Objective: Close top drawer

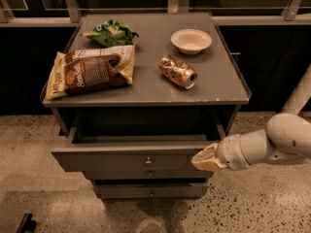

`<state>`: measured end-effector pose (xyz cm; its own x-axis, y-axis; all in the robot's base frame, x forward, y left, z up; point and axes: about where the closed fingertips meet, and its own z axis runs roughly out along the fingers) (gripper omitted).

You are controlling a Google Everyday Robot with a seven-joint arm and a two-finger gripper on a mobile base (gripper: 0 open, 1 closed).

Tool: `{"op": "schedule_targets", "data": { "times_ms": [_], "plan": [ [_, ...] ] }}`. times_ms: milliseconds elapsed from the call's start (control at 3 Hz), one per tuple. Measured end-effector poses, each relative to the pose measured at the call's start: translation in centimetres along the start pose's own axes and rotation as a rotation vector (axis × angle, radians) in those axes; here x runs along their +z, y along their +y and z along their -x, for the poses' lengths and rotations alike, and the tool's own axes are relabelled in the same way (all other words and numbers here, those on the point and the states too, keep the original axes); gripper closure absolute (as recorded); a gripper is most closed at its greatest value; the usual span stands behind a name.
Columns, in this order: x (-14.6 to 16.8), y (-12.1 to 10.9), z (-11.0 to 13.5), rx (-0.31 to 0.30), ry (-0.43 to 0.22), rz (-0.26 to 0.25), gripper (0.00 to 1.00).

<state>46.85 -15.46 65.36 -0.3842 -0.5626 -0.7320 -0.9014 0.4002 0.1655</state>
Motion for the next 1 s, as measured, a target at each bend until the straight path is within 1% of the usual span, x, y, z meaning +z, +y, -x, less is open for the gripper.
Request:
{"op": "schedule_targets", "data": {
  "times_ms": [333, 667, 1000],
  "plan": [
    [0.5, -0.3, 0.0, -0.012, 0.000, -0.013, 1.00],
    [2.1, -1.6, 1.6, -0.104, 0.010, -0.052, 1.00],
    [2.1, -1.6, 1.6, -0.104, 0.010, -0.053, 1.00]
  ]
}}
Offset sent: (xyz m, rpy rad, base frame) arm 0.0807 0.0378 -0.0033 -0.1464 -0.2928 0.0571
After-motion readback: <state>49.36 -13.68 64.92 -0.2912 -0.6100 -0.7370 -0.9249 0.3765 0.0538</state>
